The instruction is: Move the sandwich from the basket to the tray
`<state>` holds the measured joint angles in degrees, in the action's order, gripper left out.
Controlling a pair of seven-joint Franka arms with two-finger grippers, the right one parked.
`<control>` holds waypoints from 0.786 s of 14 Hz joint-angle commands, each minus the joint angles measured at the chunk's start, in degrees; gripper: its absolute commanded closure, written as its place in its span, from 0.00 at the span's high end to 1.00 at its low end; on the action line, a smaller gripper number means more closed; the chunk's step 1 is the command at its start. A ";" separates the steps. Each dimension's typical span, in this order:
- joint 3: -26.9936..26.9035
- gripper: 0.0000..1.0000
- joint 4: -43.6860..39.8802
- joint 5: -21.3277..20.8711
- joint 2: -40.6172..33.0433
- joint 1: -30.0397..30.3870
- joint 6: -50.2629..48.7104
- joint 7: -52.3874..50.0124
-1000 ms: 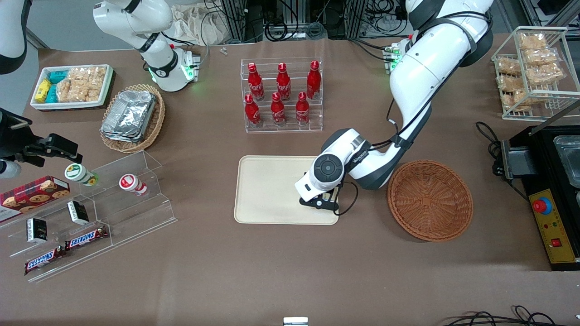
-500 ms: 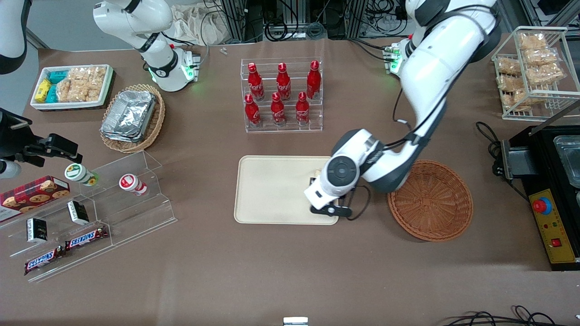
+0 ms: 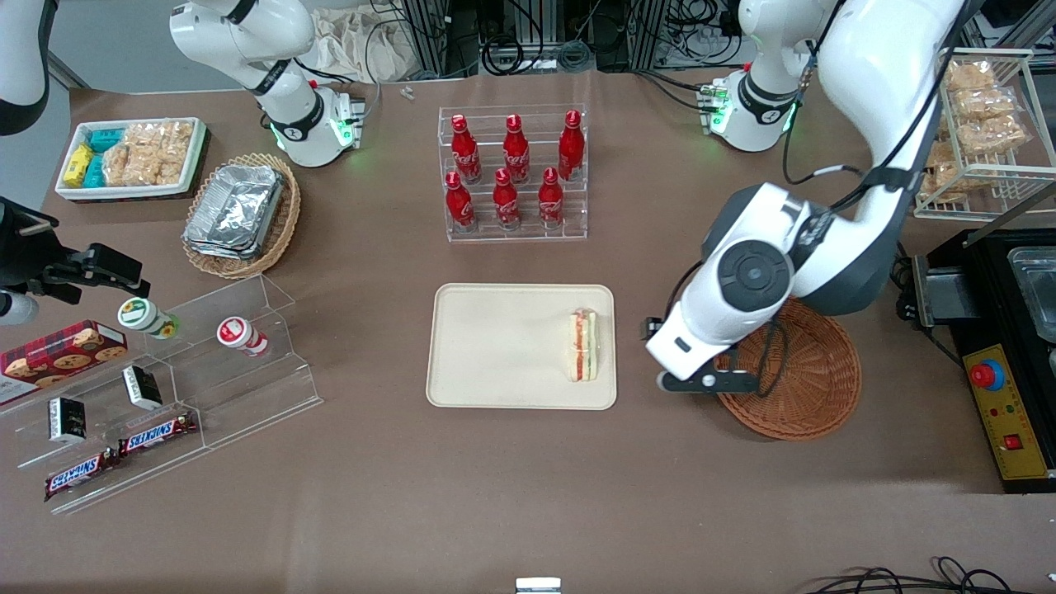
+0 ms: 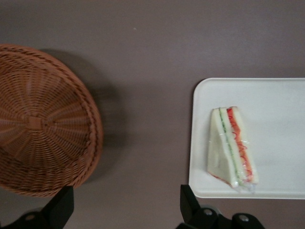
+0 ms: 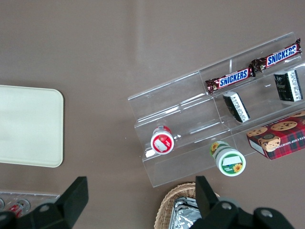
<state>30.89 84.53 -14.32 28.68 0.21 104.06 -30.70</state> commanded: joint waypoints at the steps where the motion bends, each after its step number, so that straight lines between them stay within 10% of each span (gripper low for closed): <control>1: 0.75 1.00 5.65 4.19 -7.04 4.70 0.27 5.36; 11: 0.49 1.00 17.94 11.06 -24.27 20.79 -1.31 31.13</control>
<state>30.93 98.54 -5.00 9.11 18.14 102.90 -3.40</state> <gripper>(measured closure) 0.000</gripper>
